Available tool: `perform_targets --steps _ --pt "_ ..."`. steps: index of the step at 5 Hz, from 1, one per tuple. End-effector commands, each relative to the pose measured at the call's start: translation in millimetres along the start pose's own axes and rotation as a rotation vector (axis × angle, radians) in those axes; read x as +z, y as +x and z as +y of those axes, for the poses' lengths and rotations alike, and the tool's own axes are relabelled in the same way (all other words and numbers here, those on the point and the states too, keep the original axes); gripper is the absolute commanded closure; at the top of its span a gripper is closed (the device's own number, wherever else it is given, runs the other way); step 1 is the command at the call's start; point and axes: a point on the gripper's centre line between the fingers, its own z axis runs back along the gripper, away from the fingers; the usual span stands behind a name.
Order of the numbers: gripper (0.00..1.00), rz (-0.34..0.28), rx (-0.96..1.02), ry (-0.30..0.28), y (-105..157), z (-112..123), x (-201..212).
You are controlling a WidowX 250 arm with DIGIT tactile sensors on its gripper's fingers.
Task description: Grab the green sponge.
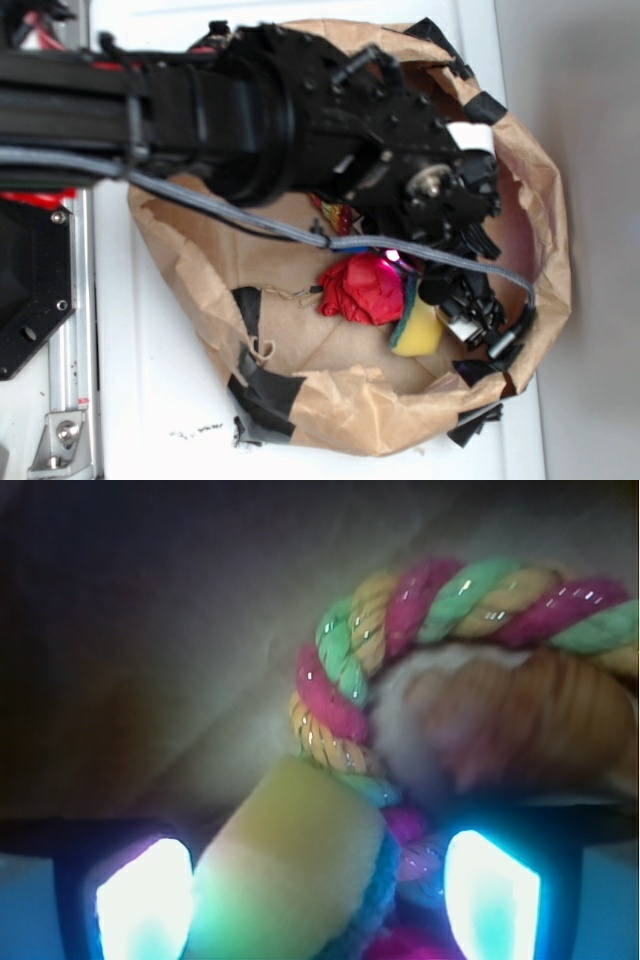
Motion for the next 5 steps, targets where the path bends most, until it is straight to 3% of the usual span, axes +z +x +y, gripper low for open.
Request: perform_targets --steps 1,3,4,5 --pt "1.00 0.029 -0.133 0.021 -11.6 -5.0 9.5" --pt "1.00 -0.091 -0.511 0.050 -0.3 2.9 87.4" --pt "1.00 -0.165 -0.681 0.144 0.9 10.8 134.1" --pt "1.00 -0.121 -0.781 0.230 0.1 13.6 145.1"
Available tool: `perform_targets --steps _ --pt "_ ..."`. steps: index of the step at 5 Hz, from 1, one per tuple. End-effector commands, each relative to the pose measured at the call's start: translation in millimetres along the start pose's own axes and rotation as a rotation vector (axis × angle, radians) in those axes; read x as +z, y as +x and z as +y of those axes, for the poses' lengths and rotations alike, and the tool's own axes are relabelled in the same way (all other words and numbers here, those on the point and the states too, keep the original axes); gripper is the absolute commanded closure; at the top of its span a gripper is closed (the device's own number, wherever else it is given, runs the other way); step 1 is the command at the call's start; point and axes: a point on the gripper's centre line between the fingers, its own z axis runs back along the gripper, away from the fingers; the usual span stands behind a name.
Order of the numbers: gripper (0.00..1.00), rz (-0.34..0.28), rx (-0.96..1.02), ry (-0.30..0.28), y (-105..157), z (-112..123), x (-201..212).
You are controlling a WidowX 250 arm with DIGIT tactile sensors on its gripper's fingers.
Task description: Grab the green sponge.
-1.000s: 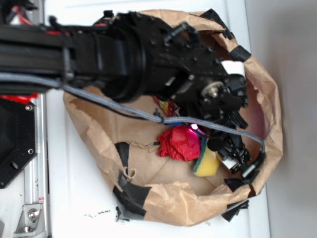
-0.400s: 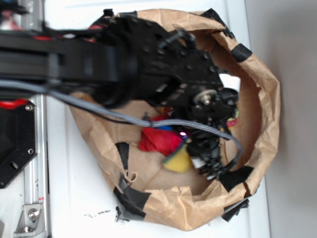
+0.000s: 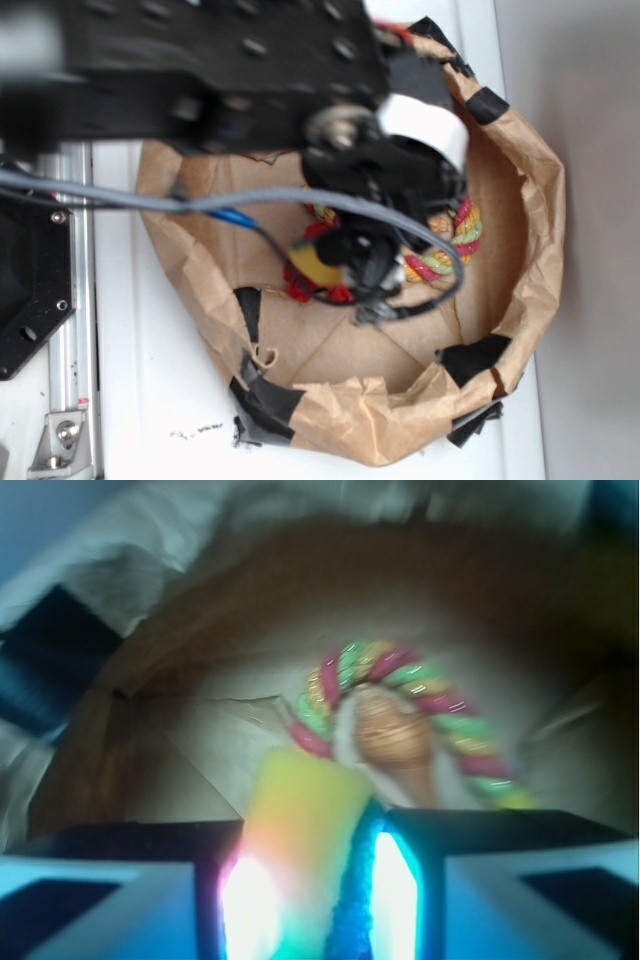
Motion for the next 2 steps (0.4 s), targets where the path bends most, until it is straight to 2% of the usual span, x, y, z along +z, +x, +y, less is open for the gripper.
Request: perform_targets --steps 1,2 --pt "1.00 0.017 -0.084 0.120 11.1 11.7 33.2" --pt "1.00 0.041 -0.036 0.121 11.7 16.9 29.7"
